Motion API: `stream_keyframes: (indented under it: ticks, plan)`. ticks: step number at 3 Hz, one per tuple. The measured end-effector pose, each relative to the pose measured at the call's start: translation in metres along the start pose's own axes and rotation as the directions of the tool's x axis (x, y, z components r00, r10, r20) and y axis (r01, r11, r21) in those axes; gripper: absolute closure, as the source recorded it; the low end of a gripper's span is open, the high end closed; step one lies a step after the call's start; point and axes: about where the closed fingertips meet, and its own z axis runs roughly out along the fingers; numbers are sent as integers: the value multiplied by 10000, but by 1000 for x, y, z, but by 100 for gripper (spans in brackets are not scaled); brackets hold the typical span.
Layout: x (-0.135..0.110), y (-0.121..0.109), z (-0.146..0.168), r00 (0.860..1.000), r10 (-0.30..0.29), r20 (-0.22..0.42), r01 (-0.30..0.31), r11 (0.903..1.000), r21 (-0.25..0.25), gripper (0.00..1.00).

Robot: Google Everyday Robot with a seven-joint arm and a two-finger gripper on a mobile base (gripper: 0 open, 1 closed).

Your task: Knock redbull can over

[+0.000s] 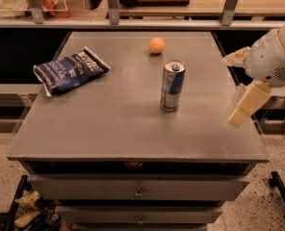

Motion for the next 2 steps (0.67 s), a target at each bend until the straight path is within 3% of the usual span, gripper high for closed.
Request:
stream_keyframes:
  ticks: [2]
  plan:
    - [-4, 0, 7, 9995, 65, 297, -60, 9998, -170, 0]
